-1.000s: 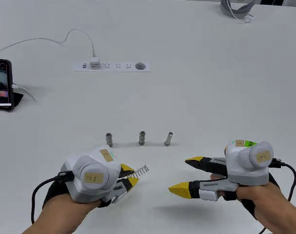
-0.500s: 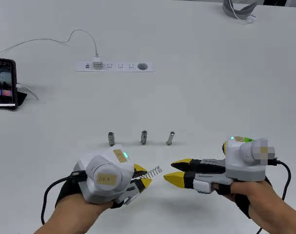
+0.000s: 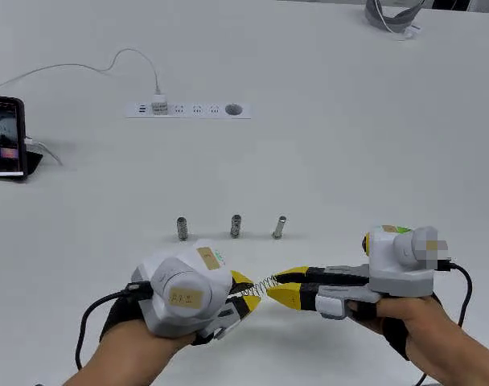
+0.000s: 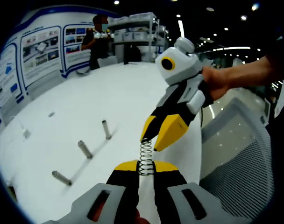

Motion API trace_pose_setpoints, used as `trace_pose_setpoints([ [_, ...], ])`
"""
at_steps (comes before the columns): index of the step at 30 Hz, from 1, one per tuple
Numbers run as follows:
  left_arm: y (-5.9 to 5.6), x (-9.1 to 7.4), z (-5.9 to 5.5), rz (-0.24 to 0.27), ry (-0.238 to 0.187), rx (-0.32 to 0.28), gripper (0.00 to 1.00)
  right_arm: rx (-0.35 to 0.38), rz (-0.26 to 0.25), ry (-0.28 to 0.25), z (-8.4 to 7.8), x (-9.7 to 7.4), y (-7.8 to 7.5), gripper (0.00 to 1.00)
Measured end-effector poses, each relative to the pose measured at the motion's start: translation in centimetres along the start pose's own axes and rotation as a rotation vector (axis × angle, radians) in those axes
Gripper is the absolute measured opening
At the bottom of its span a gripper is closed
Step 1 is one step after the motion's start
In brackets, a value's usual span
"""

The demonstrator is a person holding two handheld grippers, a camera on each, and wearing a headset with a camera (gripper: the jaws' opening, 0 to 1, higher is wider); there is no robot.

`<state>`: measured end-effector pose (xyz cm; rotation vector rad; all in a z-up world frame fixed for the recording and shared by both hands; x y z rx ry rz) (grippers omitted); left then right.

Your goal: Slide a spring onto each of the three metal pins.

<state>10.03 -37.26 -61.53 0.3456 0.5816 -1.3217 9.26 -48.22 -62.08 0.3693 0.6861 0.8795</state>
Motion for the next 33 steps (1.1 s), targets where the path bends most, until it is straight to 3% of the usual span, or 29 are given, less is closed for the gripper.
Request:
trace_pose_setpoints([
  [23, -0.2, 0.3, 0.0, -0.029, 0.006, 0.015, 0.10, -0.026, 0.028, 0.005, 0.7, -0.4, 0.6, 0.13],
  [33, -0.4, 0.4, 0.1, -0.043, 0.007, 0.024, 0.10, -0.091, 0.053, 0.051, 1.1, -0.2, 1.1, 0.13],
])
Point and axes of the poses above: the centre of the closed fingertips' face, and the gripper's own axes: x roughly forward along the fingers, y roughly to its left, z roughly out of its top, the point moved 6 cm from there along -x, roughly backward along the fingers, and after that the axes turned 3 degrees about -z, right-handed, at the moved point
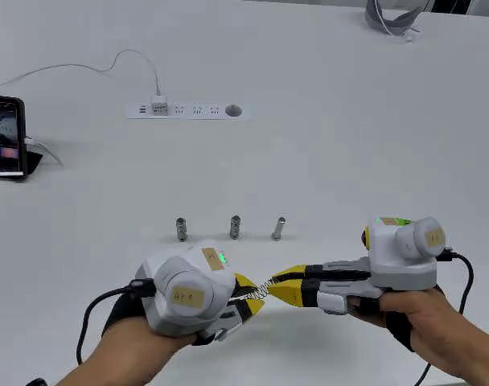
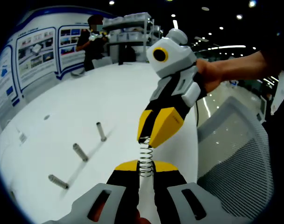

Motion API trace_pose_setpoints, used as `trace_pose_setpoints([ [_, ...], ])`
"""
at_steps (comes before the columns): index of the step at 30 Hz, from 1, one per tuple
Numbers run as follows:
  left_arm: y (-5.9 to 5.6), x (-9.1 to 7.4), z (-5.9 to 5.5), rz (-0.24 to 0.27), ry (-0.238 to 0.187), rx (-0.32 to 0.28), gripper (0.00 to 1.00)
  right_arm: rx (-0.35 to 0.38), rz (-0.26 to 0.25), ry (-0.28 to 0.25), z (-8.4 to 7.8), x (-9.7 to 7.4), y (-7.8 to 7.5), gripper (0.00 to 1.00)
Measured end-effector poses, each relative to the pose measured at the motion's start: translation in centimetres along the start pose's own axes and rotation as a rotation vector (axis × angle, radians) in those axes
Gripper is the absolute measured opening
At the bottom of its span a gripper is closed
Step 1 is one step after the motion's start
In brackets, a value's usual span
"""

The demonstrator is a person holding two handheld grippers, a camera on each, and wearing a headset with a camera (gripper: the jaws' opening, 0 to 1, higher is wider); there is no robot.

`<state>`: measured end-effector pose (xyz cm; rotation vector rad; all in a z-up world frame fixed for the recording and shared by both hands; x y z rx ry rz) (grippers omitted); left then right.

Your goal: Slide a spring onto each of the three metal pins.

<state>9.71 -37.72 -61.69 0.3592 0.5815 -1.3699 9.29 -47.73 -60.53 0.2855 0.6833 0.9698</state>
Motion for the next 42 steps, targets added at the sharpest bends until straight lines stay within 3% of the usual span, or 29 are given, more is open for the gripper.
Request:
trace_pose_setpoints([
  [16, -0.5, 0.0, 0.5, -0.026, -0.009, 0.030, 0.10, -0.161, 0.044, 0.133, 0.5, 0.5, 0.9, 0.12],
  [28, -1.3, -0.2, 1.0, -0.069, -0.021, 0.071, 0.10, -0.224, 0.073, 0.193, 0.2, 0.3, 1.7, 0.13],
  [42, -1.3, -0.4, 1.6, -0.126, -0.082, 0.073, 0.10, -0.309, 0.051, 0.232, 0.7, -0.4, 2.1, 0.12],
])
Point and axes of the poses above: the centre of the closed fingertips' face, and the gripper's own axes: x roughly forward along the fingers, y roughly to its left, z roughly out of its top, the point moved 6 cm from there along -x, roughly backward along the fingers, and after that the axes turned 3 degrees about -z, right-handed, at the moved point
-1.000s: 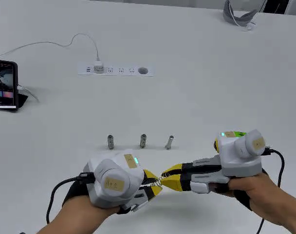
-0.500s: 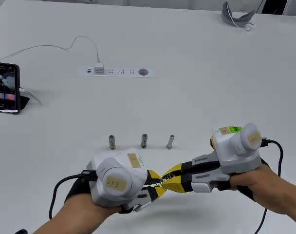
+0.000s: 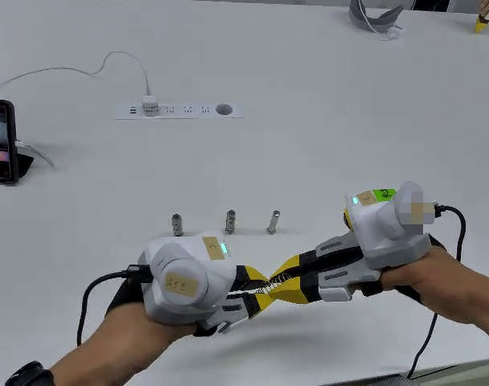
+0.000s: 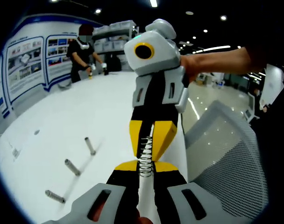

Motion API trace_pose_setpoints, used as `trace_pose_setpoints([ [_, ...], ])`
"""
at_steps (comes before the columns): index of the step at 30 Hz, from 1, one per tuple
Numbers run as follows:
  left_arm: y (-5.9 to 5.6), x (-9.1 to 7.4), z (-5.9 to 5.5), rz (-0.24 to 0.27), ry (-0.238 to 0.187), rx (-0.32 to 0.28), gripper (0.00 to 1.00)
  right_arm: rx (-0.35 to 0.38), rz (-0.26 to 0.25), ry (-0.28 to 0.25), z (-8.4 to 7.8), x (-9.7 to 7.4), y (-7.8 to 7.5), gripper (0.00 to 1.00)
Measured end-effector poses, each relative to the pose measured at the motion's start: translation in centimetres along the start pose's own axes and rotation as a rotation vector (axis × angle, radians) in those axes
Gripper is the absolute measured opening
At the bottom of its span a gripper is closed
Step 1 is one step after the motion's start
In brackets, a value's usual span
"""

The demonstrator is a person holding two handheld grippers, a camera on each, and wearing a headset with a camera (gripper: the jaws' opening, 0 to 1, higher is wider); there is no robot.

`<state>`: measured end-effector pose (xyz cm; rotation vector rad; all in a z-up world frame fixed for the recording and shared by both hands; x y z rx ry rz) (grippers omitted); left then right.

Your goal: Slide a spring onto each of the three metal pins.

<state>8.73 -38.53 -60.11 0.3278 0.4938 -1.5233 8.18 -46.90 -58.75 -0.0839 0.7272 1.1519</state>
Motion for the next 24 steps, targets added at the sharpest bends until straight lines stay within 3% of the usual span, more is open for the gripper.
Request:
trace_pose_setpoints([
  [4, -0.1, 0.1, 0.2, -0.020, -0.019, -0.002, 0.10, -0.045, 0.010, 0.035, 0.3, -0.2, 0.1, 0.12],
  [14, -0.5, 0.5, 0.7, -0.039, -0.042, 0.011, 0.10, -0.254, 0.029, 0.232, 1.5, -0.6, 0.6, 0.12],
  [24, -0.2, 0.2, 0.7, -0.015, -0.077, -0.013, 0.12, -0.349, 0.037, 0.298, 2.0, -0.2, 0.6, 0.12],
])
Point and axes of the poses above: the centre of the closed fingertips' face, and the gripper's own axes: x roughly forward along the fingers, y roughly to its left, z roughly out of its top, the point moved 6 cm from there along -x, roughly backward along the fingers, and after that the axes turned 3 degrees about -z, right-handed, at the moved point
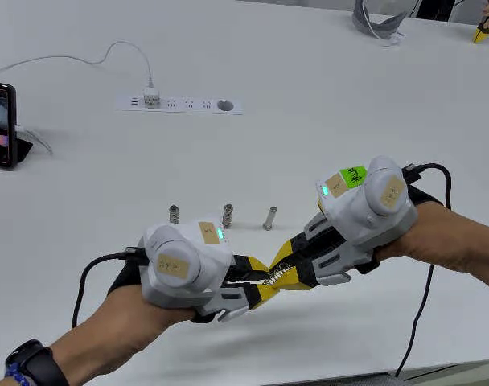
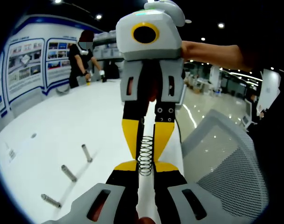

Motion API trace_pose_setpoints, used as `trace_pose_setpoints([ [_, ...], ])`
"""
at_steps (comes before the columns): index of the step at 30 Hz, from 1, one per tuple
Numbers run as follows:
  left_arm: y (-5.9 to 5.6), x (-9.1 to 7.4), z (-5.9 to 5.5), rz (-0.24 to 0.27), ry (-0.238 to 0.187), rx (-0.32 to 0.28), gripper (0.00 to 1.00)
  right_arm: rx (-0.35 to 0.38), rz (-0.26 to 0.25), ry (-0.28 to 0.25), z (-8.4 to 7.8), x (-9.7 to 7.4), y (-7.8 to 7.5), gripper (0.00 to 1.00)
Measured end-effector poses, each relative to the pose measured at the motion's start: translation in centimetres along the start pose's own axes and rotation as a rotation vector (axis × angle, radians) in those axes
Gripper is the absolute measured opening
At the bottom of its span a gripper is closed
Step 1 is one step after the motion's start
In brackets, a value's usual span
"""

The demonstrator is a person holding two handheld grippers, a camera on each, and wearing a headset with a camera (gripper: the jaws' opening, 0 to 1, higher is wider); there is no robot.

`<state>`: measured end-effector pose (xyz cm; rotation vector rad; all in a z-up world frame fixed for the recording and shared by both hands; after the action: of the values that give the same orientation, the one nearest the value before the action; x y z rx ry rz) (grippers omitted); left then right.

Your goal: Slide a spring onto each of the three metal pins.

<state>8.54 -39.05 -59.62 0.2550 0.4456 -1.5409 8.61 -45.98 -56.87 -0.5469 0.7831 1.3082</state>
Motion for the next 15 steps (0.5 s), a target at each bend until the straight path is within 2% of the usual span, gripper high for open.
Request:
trace_pose_setpoints([
  [2, 0.2, -0.1, 0.0, 0.021, -0.004, -0.006, 0.16, -0.002, -0.010, 0.010, -0.3, 0.1, -0.4, 0.12],
  [4, 0.6, -0.3, -0.2, 0.047, 0.006, 0.002, 0.22, -0.019, -0.046, 0.034, -0.5, 0.1, -0.9, 0.12],
  [5, 0.7, -0.6, -0.3, 0.058, 0.006, -0.002, 0.24, -0.023, -0.053, 0.024, -0.3, 0.0, -0.9, 0.12],
  [8, 1.2, -1.0, -0.7, 0.086, 0.006, -0.019, 0.26, -0.016, -0.060, 0.000, -0.2, -0.3, -1.3, 0.12],
  [15, 2.1, -2.4, -1.7, 0.149, 0.003, -0.061, 0.29, -0.013, -0.081, 0.013, -1.2, -0.5, -2.1, 0.12],
])
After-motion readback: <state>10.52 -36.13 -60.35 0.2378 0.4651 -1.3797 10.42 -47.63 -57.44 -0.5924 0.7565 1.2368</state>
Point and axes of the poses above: the centre of the closed fingertips' face, and the gripper's own axes: x roughly forward along the fingers, y roughly to its left, z roughly out of its top, the point moved 6 cm from there along -x, roughly backward along the fingers, and after that the axes turned 3 degrees about -z, right-handed, at the moved point
